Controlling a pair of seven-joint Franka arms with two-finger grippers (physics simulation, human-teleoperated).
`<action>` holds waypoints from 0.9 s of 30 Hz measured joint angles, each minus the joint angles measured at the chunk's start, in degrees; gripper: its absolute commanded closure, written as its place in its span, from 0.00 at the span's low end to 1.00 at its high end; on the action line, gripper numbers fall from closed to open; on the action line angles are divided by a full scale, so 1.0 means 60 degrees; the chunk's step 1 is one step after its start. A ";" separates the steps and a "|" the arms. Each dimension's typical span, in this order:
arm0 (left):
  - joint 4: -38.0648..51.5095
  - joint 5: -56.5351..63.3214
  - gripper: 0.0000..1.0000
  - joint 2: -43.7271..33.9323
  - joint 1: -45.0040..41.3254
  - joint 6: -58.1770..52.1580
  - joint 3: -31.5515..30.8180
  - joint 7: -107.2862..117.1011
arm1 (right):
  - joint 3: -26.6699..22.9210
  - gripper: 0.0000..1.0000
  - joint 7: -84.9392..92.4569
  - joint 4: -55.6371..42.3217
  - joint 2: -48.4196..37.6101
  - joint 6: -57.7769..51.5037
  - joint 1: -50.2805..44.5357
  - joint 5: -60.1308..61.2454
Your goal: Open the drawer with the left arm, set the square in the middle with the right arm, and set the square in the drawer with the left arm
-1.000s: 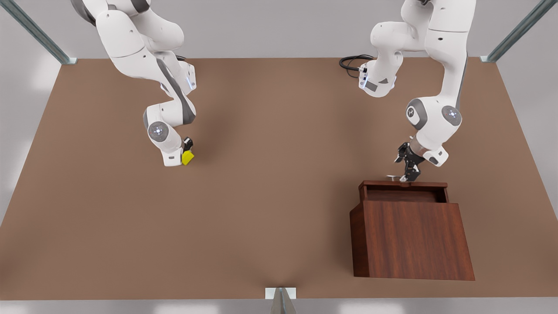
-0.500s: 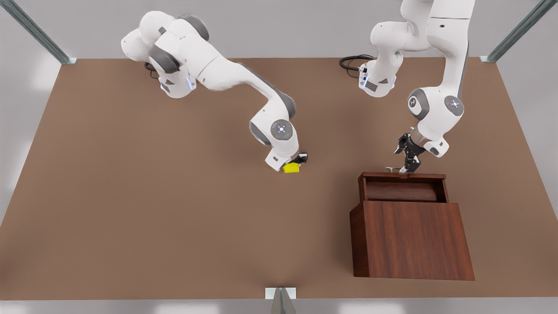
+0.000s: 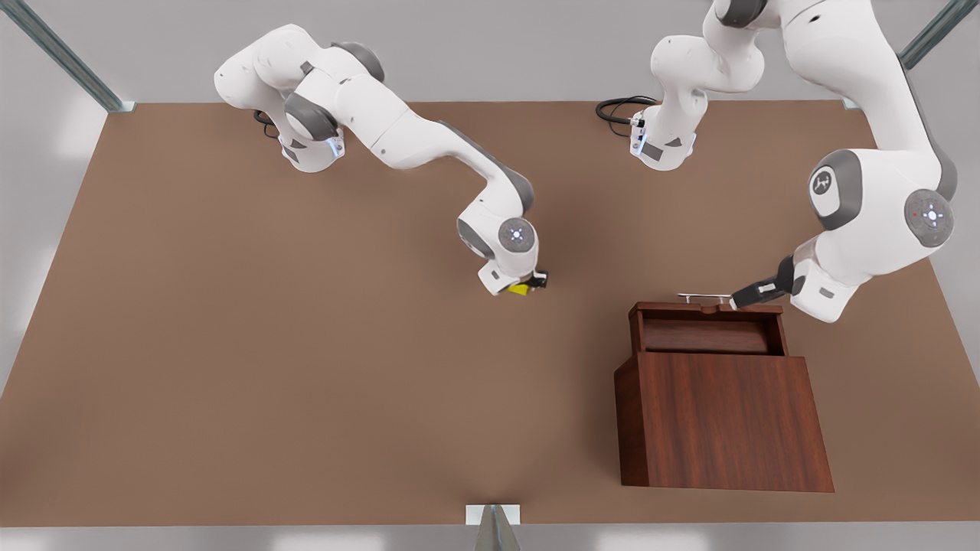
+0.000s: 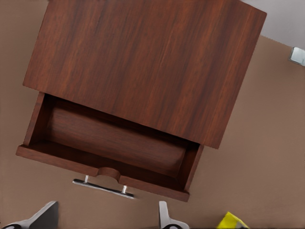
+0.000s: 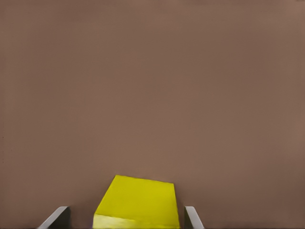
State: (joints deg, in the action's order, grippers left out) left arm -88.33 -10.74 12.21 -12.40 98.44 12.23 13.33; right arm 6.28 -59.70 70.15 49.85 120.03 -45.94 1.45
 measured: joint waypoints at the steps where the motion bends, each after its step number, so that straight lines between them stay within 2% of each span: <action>1: 0.0056 0.0033 0.00 0.0057 -0.0089 0.0027 -0.0601 0.0004 | -0.0007 0.00 0.0421 0.0458 -0.0725 -0.0228 0.0244 -0.0007; 4: 0.0059 0.0672 0.00 0.0228 -0.0275 0.0001 -0.1966 -0.0017 | -0.0029 0.00 0.2370 0.4375 -0.4674 -0.0305 0.2554 0.0023; 5: 0.0105 0.0823 0.00 0.0352 -0.0354 -0.0008 -0.2532 0.0044 | -0.0025 0.00 0.2671 0.4528 -0.5072 -0.1088 0.3651 -0.0026; 6: 0.0201 0.0931 0.00 0.0443 -0.0440 -0.0015 -0.2932 0.0057 | -0.0050 0.00 0.4167 0.4545 -0.5456 -0.2174 0.4413 -0.0095; 7: 0.0219 0.1026 0.00 0.0571 -0.0737 0.0046 -0.3285 0.0067 | -0.0236 0.00 0.4892 0.4529 -0.5694 -0.2358 0.5147 -0.0174; 8: 0.0220 0.1118 0.00 0.0697 -0.1316 0.0271 -0.3320 0.0112 | -0.0773 0.00 0.6088 0.4388 -0.5784 -0.2382 0.5458 -0.0279; 9: 0.0207 0.1316 0.00 0.0997 -0.2274 0.0794 -0.3323 0.0668 | -0.1782 0.00 0.8513 0.4287 -0.6102 -0.2773 0.5642 -0.0313; 10: 0.0205 0.1585 0.00 0.1294 -0.2851 0.0901 -0.3328 0.1456 | -0.2349 0.00 1.0560 0.4200 -0.6407 -0.3306 0.6064 -0.0303; 11: 0.0206 0.1838 0.00 0.1621 -0.3156 0.1175 -0.3329 0.1639 | -0.2550 0.00 1.1774 0.3663 -0.6587 -0.4174 0.6712 -0.0269; 12: 0.0206 0.2034 0.00 0.1928 -0.3391 0.1307 -0.3327 0.1668 | -0.1342 0.00 1.1754 0.3562 -0.6872 -0.4395 0.8096 -0.0304; 13: 0.0205 0.2181 0.00 0.2262 -0.3616 0.1450 -0.3328 0.2062 | -0.0471 0.00 1.1672 0.3523 -0.6906 -0.4363 0.8593 -0.0485; 14: 0.0206 0.2294 0.00 0.2509 -0.3802 0.1871 -0.3328 0.2903 | -0.0207 0.00 1.1047 0.3532 -0.6916 -0.4511 0.8600 -0.0519; 17: 0.0108 0.2633 0.00 0.2852 -0.4072 0.2275 -0.3328 0.3051 | -0.0210 0.00 1.0914 0.3233 -0.6863 -0.4819 0.8587 -0.0610; 18: 0.0004 0.2705 0.00 0.2940 -0.4070 0.2431 -0.3328 0.3065 | -0.0211 0.00 1.0925 0.2872 -0.6825 -0.5411 0.8596 -0.0622; 22: -0.0545 0.2855 0.00 0.3222 -0.4115 0.3291 -0.3328 0.3081 | -0.0266 0.00 1.0990 0.2092 -0.6577 -0.5115 0.8800 -0.0576; 27: -0.1492 0.2910 0.00 0.3239 -0.4404 0.3981 -0.3313 0.3165 | -0.0315 0.00 1.0995 0.2035 -0.6593 -0.5079 0.8847 -0.0592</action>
State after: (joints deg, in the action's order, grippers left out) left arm -97.28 6.72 31.65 -38.83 122.32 -7.65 32.32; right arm 4.39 6.27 82.35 10.29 89.56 7.14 -2.10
